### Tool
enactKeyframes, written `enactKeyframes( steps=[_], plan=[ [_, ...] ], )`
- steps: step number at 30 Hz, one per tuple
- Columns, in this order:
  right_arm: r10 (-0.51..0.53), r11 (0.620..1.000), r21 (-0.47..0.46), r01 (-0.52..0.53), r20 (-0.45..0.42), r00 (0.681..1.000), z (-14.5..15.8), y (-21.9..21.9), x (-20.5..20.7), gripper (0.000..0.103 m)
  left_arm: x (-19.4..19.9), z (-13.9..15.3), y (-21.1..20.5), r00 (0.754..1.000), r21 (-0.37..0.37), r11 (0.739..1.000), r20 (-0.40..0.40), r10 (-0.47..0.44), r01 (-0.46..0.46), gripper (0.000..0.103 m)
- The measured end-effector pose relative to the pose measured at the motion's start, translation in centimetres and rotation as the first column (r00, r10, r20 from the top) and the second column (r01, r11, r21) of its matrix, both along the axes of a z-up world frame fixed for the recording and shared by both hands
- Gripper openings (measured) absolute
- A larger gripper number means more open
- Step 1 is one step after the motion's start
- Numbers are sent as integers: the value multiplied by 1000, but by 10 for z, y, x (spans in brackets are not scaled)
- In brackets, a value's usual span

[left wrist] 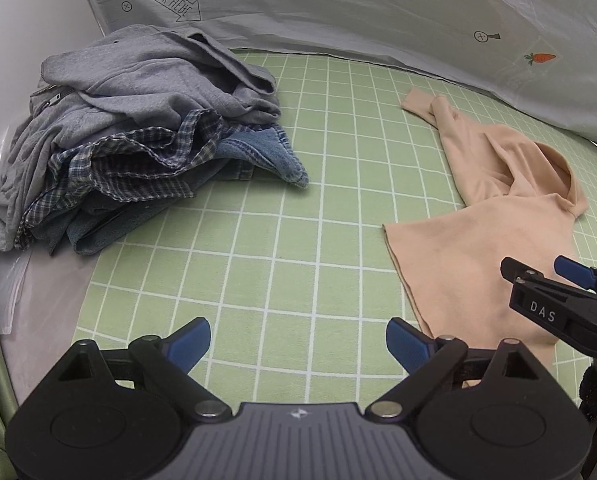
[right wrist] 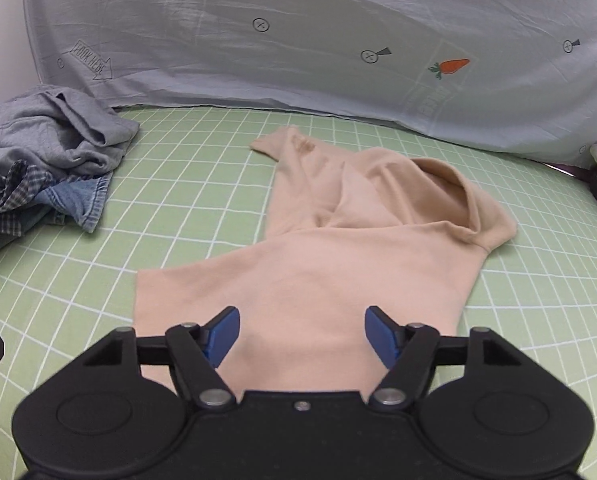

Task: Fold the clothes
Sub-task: 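Grasp the shirt hem with the right gripper and pull it straight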

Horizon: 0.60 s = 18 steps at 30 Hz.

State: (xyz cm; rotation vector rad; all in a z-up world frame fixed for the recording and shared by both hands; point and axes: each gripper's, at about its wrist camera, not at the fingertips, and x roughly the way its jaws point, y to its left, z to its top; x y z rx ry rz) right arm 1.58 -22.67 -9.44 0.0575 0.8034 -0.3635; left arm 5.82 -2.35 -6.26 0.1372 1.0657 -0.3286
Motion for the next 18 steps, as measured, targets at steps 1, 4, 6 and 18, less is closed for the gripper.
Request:
enactKeyframes(
  steps=[1, 4, 6, 18],
  plan=[
    [8, 1000, -4, -8, -14, 1000, -4, 3, 2, 57, 0, 0, 4, 1000, 0, 1000, -1, 0, 0, 94],
    [24, 1000, 0, -24, -37, 999, -14, 5, 5, 27, -1, -2, 14, 1000, 2, 1000, -3, 0, 0, 94],
    [26, 1000, 10, -26, -18, 1000, -13, 7, 3, 7, -2, -3, 20, 1000, 3, 1000, -6, 11, -11, 94],
    [-128, 992, -1, 128, 89, 988, 20, -40, -55, 1, -7, -2, -1, 1000, -54, 999, -13, 7, -8, 94]
  ],
)
